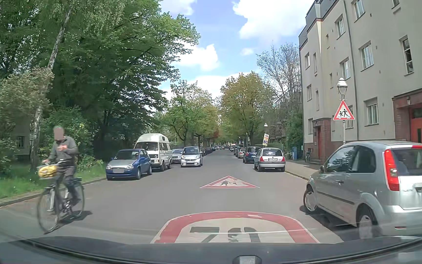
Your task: Follow the waypoints while adhering to traffic rules and regulations
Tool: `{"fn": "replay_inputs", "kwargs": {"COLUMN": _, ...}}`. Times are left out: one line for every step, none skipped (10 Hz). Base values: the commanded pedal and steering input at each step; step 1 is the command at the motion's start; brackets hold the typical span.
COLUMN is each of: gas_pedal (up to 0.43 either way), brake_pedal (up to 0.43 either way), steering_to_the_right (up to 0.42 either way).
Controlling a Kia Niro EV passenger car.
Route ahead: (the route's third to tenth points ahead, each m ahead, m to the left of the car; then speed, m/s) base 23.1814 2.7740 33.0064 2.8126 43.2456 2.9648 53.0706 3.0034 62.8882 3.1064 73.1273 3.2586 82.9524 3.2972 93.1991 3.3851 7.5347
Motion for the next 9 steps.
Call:
{"fn": "replay_inputs", "kwargs": {"gas_pedal": 0.087, "brake_pedal": 0.018, "steering_to_the_right": 0.008}}
{"fn": "replay_inputs", "kwargs": {"gas_pedal": 0.098, "brake_pedal": 0.018, "steering_to_the_right": 0.008}}
{"fn": "replay_inputs", "kwargs": {"gas_pedal": 0.098, "brake_pedal": 0.018, "steering_to_the_right": 0.004}}
{"fn": "replay_inputs", "kwargs": {"gas_pedal": 0.098, "brake_pedal": 0.018, "steering_to_the_right": 0.002}}
{"fn": "replay_inputs", "kwargs": {"gas_pedal": 0.098, "brake_pedal": 0.018, "steering_to_the_right": 0.001}}
{"fn": "replay_inputs", "kwargs": {"gas_pedal": 0.098, "brake_pedal": 0.018, "steering_to_the_right": 0.001}}
{"fn": "replay_inputs", "kwargs": {"gas_pedal": 0.098, "brake_pedal": 0.018, "steering_to_the_right": 0.001}}
{"fn": "replay_inputs", "kwargs": {"gas_pedal": 0.098, "brake_pedal": 0.018, "steering_to_the_right": 0.0}}
{"fn": "replay_inputs", "kwargs": {"gas_pedal": 0.098, "brake_pedal": 0.018, "steering_to_the_right": 0.0}}
